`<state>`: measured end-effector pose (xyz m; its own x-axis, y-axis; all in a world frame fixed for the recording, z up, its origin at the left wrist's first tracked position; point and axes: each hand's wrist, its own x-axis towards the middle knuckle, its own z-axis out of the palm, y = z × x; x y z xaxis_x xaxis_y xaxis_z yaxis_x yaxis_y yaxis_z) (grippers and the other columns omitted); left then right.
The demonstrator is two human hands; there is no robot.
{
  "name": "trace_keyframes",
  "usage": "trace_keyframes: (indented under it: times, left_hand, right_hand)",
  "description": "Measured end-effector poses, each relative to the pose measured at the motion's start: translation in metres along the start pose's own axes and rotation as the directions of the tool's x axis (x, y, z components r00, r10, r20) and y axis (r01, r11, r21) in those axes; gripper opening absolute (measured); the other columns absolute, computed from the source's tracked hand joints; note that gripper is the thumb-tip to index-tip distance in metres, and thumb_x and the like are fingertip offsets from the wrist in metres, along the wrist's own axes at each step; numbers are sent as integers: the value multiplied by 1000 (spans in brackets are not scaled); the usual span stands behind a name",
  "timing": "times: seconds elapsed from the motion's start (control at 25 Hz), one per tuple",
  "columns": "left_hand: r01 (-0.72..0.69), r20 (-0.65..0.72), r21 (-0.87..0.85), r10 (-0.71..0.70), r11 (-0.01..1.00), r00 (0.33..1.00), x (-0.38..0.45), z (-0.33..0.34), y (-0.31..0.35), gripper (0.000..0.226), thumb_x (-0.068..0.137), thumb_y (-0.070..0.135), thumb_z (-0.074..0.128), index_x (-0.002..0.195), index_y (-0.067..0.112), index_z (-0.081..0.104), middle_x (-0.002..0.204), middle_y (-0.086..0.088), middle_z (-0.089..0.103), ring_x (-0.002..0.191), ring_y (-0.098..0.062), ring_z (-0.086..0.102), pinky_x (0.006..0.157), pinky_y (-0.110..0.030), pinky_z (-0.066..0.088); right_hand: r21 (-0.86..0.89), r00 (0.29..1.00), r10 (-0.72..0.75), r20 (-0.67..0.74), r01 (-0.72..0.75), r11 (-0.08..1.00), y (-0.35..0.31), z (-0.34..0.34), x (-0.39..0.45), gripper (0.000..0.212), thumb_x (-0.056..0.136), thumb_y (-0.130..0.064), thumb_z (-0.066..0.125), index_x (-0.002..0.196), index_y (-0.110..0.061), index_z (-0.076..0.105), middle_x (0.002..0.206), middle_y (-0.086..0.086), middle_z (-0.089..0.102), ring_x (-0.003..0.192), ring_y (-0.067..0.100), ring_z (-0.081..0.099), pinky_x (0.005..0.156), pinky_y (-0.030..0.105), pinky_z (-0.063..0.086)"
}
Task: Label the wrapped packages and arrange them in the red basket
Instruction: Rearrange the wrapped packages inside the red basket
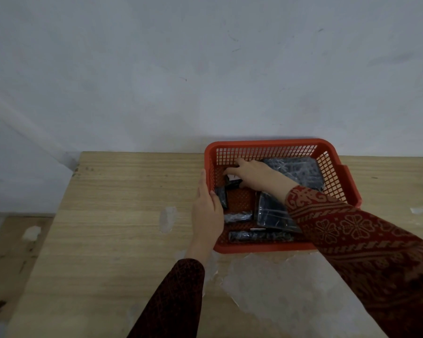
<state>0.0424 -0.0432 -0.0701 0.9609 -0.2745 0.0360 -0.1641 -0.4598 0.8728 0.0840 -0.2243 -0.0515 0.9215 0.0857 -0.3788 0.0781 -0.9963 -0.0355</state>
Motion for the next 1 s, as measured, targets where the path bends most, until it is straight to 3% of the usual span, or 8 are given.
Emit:
trace_keyframes:
  times: [0.12, 0.36, 0.56, 0.64, 0.76, 0.84, 0.92, 1.0]
  left_hand:
    - [-7, 11, 4, 7, 1000, 1000, 1, -2, 0, 55, 101, 14, 32, 152, 20, 13, 146, -8, 45, 104, 0, 48, 86, -13, 37]
    - [2, 12, 22, -3, 1000, 1000, 0, -3, 1, 55, 101, 16, 31, 152, 21, 11, 142, -8, 48, 95, -7, 56, 78, -18, 44]
    - [23, 29, -6, -23, 1000, 999, 1, -1, -1, 55, 101, 15, 32, 152, 20, 12, 144, -8, 46, 105, -2, 49, 78, 2, 33]
    - [18, 23, -46, -17, 999, 1000, 0, -3, 0, 55, 101, 15, 32, 152, 20, 13, 147, -7, 42, 113, 0, 46, 84, 4, 30]
    - [14, 63, -109, -7, 994, 998, 0, -5, 1, 53, 102, 16, 30, 152, 20, 14, 154, -5, 33, 135, -13, 37, 111, -25, 33]
    - [26, 112, -116, -13, 993, 994, 1, -8, 3, 53, 102, 16, 30, 152, 20, 13, 156, -4, 29, 140, -19, 32, 116, -40, 29]
    - [26, 144, -73, -15, 997, 989, -1, -12, 7, 55, 101, 14, 32, 152, 18, 12, 156, -6, 28, 141, -21, 30, 117, -42, 27]
    - [-33, 117, 98, 21, 995, 993, -11, -16, 13, 57, 99, 13, 37, 152, 15, 14, 152, -12, 30, 139, -26, 31, 116, -43, 28]
  right_hand:
    - [56, 991, 71, -109, -65, 996, -2, 1, 2, 56, 86, -16, 65, 135, -25, 40, 135, 23, 38, 98, 43, 60, 76, 45, 52]
    - [141, 975, 115, -190, -89, 986, -26, 20, 7, 50, 82, -8, 67, 126, -11, 43, 126, 17, 48, 101, 41, 59, 76, 48, 53]
    - [278, 975, 178, -133, -136, 951, -25, 10, -4, 50, 86, -17, 66, 131, -14, 44, 139, 16, 36, 113, 41, 52, 89, 48, 51]
    - [326, 964, 180, -197, -108, 939, -20, 3, -24, 52, 87, -27, 65, 134, -15, 43, 143, 14, 35, 123, 37, 45, 97, 49, 47]
    - [427, 925, 154, -346, 9, 904, -3, 11, -86, 47, 86, -34, 65, 127, -18, 50, 143, 9, 41, 132, 29, 40, 108, 45, 39]
    - [386, 951, 153, -270, -39, 922, 14, 32, -135, 58, 80, -38, 70, 131, -24, 46, 148, 7, 35, 136, 27, 34, 112, 45, 32]
    - [276, 974, 196, -112, -159, 948, 31, 50, -167, 78, 75, -41, 74, 140, -31, 33, 153, 4, 25, 138, 27, 27, 114, 47, 28]
    - [159, 976, 204, -73, -191, 969, 38, 55, -174, 91, 72, -39, 77, 144, -35, 22, 155, 3, 21, 137, 27, 28, 114, 48, 28]
